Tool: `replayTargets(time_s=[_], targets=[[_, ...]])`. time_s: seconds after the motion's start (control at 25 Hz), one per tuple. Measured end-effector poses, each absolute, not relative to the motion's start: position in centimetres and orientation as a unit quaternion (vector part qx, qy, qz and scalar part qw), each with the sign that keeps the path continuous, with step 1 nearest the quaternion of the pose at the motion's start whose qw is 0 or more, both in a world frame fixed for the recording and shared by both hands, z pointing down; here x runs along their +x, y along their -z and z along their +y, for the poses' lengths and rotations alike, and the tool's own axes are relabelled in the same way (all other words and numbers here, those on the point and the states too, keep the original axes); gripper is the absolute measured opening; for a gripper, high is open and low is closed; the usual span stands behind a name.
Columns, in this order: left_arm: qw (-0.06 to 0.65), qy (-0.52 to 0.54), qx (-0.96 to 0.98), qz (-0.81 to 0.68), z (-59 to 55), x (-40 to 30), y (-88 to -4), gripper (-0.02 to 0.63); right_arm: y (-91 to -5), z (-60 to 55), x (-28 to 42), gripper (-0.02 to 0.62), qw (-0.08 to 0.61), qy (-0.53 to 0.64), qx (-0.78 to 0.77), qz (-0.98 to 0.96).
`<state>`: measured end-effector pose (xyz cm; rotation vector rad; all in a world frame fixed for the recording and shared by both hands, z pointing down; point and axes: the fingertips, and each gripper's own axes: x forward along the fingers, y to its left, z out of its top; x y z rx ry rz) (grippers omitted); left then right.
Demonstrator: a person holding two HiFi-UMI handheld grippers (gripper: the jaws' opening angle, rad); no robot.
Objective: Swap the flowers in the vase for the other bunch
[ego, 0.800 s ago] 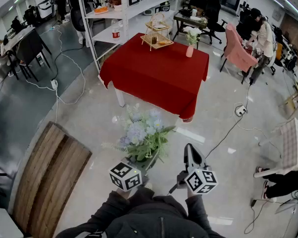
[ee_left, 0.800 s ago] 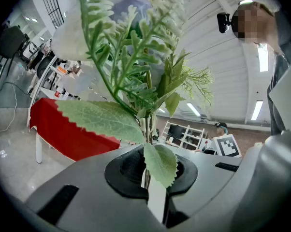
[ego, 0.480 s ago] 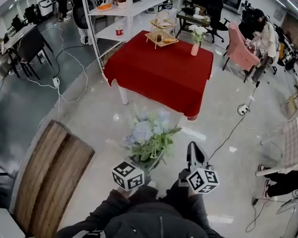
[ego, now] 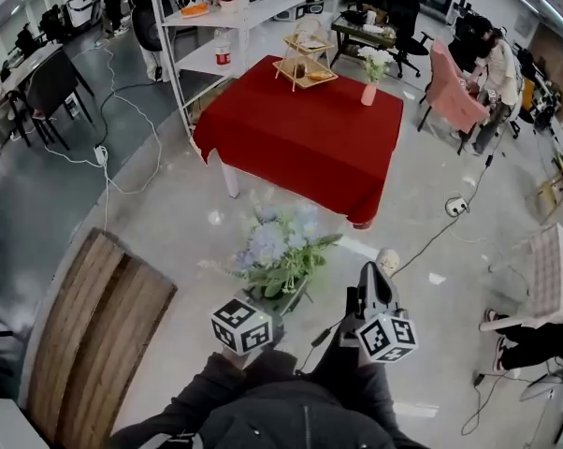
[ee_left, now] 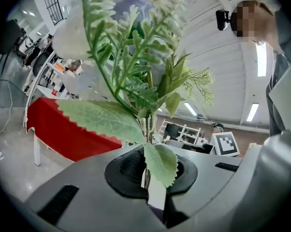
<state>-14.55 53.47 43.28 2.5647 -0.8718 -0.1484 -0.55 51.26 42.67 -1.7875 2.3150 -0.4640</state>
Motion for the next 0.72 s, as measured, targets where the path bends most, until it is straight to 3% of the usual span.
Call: replayTargets(time_s=[0.72], targets=[[0.229,0.052,0.911,-0.339,43.4,-12.7,-45.2,0.031,-45.6,40.8,1.5,0.012,0.081,0.184,-0.584,0.787]])
